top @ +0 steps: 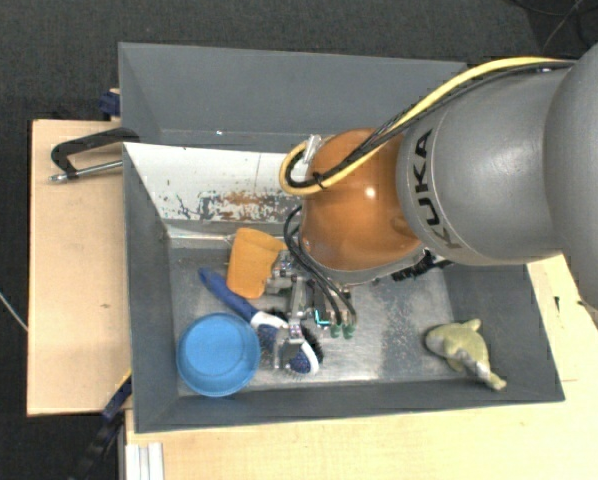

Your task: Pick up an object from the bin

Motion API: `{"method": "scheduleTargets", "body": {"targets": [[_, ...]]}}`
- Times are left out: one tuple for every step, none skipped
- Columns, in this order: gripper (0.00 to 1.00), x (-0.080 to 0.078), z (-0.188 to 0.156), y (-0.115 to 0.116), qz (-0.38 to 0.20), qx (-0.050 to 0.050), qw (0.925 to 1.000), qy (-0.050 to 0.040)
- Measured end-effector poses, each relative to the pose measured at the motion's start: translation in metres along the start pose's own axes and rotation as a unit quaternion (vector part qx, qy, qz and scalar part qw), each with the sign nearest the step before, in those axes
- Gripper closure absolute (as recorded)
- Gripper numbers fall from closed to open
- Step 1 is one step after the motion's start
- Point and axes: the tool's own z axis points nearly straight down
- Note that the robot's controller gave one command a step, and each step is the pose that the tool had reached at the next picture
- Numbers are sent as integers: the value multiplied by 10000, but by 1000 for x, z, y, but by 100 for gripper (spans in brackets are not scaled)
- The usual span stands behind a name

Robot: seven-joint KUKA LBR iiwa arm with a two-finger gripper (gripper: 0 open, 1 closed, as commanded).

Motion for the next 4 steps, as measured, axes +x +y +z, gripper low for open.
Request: {"method": "scheduleTargets", "body": {"targets": [[0, -18, 76, -15, 1077, -25, 9942, -38], [100, -22, 74, -16, 1098, -33, 9939, -108], [100, -28, -47, -27, 694, -17, 9975, -96], [100, -34, -92, -23, 738, -20, 9972, -81]]}}
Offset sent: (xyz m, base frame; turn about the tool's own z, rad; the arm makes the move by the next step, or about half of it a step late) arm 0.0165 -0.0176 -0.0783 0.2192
